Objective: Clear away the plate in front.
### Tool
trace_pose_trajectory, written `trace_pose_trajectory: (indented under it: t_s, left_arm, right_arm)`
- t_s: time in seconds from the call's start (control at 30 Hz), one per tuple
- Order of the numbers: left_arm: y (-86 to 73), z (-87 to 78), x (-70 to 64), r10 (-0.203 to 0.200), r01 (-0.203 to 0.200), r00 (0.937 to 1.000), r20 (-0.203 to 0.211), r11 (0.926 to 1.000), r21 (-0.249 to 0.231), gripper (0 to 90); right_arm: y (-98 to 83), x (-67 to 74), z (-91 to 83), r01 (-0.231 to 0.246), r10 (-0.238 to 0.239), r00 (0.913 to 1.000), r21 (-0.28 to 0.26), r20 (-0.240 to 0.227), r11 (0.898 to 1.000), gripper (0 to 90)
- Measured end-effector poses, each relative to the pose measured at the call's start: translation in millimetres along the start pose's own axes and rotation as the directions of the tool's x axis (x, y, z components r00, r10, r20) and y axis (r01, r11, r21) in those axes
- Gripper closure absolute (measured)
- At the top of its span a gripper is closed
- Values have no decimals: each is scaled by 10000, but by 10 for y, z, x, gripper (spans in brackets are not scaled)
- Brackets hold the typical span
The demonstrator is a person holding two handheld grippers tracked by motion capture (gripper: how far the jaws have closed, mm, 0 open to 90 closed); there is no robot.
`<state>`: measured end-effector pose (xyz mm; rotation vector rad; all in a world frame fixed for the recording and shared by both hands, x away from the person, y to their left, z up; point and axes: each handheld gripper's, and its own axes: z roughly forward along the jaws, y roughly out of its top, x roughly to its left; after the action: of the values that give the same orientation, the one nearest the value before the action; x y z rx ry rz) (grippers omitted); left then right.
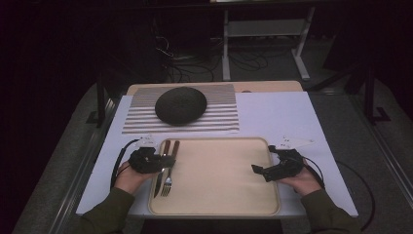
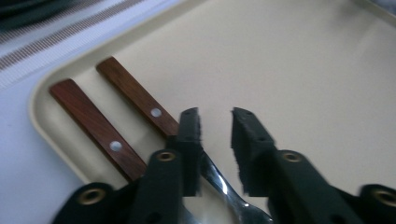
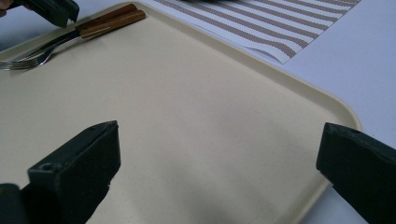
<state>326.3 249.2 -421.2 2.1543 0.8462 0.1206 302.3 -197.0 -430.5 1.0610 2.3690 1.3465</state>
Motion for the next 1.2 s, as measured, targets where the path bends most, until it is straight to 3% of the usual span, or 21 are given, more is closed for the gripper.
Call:
trace_pose_trajectory:
  t_s: [0.2,0.47,0.8,1.03,1.2]
  left_arm:
    - [45,-67,100,204,-213,9996,-194,9987,-454,578]
    - [68,-112,244,81,-118,9993,-365,9946,-1028,415]
    - [151,-102,409,-213,144,9984,-516,9913,-1306,211]
    - [231,-100,511,-56,-75,9957,-927,9901,-1403,112]
    - [286,-84,599,-106,-43,9951,-981,9887,-1501,45]
  right_arm:
    - [-1,-5,5,-12,12,10000,12,-11,10000,0]
    - [0,0,11,24,-24,10000,26,-19,10000,0]
    - [2,-7,8,1,-1,10000,-8,-15,10000,0]
    - [1,-7,11,-2,2,10000,2,-54,10000,0]
    - [2,-8,11,5,-5,10000,-4,-65,10000,0]
